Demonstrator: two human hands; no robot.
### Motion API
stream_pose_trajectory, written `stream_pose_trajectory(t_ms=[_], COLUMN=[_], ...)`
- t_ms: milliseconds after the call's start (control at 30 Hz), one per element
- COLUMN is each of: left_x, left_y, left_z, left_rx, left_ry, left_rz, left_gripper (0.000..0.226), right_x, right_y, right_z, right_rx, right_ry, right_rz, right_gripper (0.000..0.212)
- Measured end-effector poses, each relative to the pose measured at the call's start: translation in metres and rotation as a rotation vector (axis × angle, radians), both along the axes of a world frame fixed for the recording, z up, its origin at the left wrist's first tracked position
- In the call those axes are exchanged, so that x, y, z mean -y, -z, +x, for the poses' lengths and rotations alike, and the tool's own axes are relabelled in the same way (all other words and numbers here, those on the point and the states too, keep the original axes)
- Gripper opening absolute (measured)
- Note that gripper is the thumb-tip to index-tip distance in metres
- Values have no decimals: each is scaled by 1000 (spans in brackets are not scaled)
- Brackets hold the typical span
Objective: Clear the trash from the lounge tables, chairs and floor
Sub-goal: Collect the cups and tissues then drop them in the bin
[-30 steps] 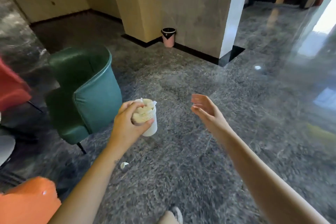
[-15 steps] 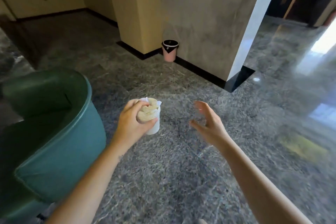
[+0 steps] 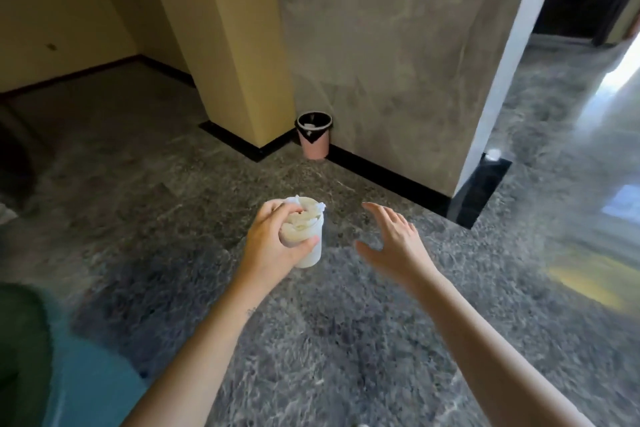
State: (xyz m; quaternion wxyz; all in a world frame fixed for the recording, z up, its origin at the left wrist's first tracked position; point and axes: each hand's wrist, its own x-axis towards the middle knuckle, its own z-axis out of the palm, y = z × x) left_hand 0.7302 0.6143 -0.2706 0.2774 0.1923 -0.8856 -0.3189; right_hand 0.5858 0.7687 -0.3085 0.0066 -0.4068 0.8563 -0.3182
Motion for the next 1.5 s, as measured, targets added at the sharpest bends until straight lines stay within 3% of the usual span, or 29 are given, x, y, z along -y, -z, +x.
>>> stream_pose_trajectory(t_ms=[167,433,633,933,1267,1500], left_x=[118,321,461,596,763,889], left_y=[-17,26,7,19,43,73], left_z=[-76,-218,-377,-639,-910,-1038], left_rx=[8,-8,-73,-39,129,195], left_ry=[-97,-229,-134,156,171,197], left_rz=[-16,25,27,-11,0,32], left_gripper=[39,41,40,37,40,38], right_x=[132,335,469,571,760,870], right_y=[-22,8,-7,9,36,63], right_z=[-99,-264,-405,-625,-891,-1008], right_rx=[-58,-71,-109,-5,137,249], right_ry=[-96,-205,-131,97,40,101], right_rz=[11,88,165,82,69,91], right_gripper=[65,66,65,58,58,55])
